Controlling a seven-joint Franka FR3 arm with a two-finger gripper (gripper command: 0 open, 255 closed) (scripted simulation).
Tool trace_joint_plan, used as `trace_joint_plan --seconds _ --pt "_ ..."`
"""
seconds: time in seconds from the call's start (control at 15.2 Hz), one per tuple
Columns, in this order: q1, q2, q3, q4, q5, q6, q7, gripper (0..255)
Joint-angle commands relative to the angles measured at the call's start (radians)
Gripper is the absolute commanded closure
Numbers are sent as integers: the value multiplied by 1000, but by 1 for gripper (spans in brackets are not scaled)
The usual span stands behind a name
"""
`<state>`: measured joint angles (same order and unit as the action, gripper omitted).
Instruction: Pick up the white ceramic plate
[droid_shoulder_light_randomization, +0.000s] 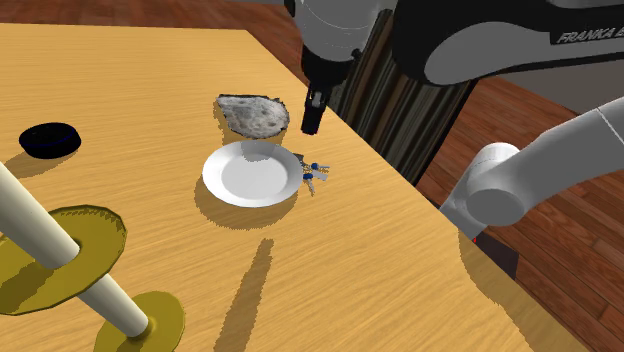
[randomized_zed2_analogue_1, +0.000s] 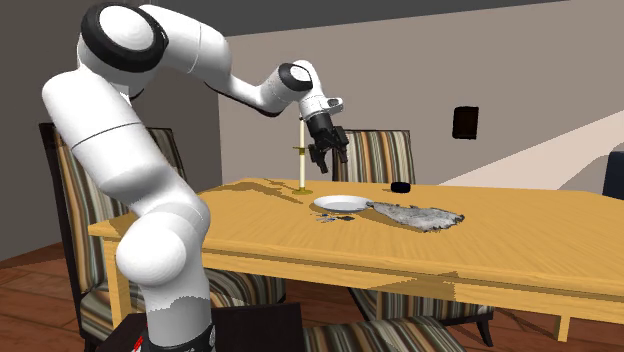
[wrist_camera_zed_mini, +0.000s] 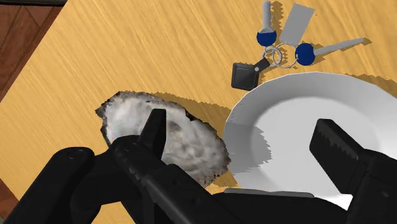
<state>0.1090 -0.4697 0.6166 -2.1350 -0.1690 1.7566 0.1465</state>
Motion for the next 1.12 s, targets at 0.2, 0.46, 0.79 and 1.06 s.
trace_joint_plan --seconds 0.2,0.46,0.79,1.06 --pt "-10 160 186 93 -131 -23 95 0" --pt "-15 327 343 164 -284 -73 196 0" --pt "71 610 468 260 -533 -208 344 0" --pt "85 634 454 227 -552 -178 379 0"
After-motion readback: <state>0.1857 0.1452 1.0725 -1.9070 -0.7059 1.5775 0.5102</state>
